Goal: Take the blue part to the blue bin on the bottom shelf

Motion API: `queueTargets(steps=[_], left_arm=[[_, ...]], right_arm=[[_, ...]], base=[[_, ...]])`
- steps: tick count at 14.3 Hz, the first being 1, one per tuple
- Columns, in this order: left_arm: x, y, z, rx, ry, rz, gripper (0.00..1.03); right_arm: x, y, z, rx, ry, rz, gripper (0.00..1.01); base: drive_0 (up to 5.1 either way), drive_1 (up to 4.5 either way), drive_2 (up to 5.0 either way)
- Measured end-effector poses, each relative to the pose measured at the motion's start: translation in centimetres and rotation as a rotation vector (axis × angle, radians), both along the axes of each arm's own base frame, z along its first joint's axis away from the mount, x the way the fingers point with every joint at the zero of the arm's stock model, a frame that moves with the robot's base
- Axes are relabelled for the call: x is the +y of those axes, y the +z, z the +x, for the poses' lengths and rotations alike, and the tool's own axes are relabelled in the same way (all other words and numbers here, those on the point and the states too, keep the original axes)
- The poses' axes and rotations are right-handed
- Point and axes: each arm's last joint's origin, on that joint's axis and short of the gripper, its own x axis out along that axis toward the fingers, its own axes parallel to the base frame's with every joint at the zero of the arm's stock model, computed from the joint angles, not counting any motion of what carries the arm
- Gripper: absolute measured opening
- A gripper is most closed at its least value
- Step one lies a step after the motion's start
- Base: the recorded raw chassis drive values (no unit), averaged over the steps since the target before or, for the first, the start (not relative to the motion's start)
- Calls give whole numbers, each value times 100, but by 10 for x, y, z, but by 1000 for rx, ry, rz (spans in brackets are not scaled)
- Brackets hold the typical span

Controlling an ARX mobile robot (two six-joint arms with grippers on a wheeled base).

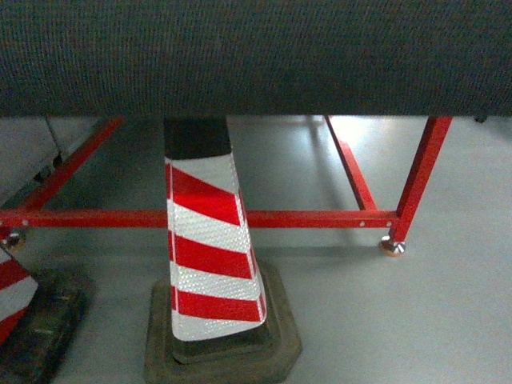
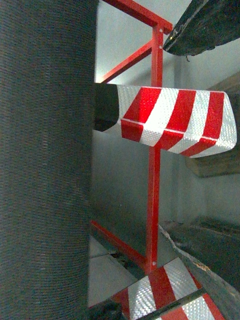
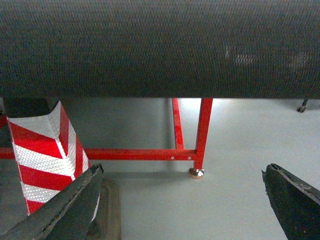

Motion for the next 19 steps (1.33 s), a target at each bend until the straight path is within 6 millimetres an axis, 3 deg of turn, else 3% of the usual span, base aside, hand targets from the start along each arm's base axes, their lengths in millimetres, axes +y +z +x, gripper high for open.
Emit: queueTargets(steps=[19], left_arm=[[0, 0, 0, -4, 0, 0, 98]], right_arm=[[0, 1, 0, -6, 1, -1, 98]], base=[[0, 0, 0]])
